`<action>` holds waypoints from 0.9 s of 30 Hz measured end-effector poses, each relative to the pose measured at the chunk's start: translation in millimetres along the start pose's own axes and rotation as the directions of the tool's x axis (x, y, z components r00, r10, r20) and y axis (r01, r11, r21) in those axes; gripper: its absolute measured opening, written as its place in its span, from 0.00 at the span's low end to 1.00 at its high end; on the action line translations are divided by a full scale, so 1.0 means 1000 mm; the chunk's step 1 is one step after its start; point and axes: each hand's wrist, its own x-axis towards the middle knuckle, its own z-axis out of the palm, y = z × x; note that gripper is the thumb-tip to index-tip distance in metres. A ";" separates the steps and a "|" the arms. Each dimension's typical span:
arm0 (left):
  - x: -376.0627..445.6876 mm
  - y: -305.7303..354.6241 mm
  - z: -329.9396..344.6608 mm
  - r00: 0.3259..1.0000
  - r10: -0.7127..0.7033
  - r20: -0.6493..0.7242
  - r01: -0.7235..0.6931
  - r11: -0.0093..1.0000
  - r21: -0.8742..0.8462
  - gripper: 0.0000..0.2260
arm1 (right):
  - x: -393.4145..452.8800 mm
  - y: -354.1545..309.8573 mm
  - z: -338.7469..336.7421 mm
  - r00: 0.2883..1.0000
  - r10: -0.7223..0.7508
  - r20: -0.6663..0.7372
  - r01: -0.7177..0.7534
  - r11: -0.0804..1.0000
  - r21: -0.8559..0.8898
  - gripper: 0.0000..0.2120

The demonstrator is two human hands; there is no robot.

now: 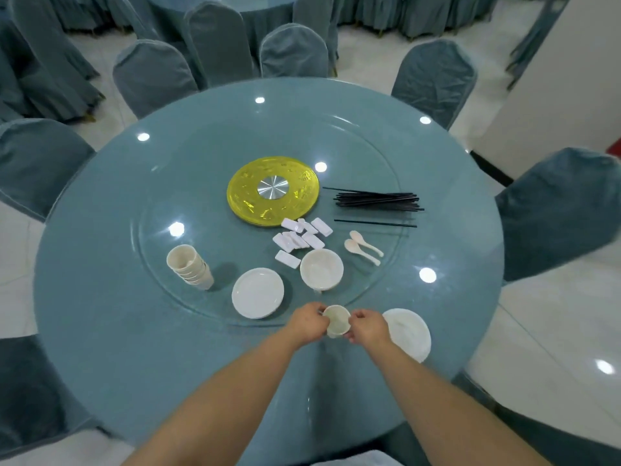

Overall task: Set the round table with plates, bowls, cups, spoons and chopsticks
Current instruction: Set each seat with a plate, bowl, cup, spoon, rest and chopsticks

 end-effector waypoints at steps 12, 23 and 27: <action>0.014 -0.028 0.043 0.987 -0.152 0.048 0.155 0.986 -0.066 0.07 | 0.011 0.040 0.002 0.998 0.069 -0.013 -0.070 0.989 -0.127 0.13; 0.020 -0.039 0.042 0.985 -0.167 0.041 0.171 0.974 -0.146 0.09 | 0.014 0.042 0.009 0.997 0.078 0.005 -0.076 0.987 -0.138 0.07; 0.024 -0.040 0.033 0.990 -0.138 -0.039 0.138 0.990 0.019 0.07 | 0.013 0.039 0.009 0.997 0.075 0.006 -0.072 0.973 -0.218 0.08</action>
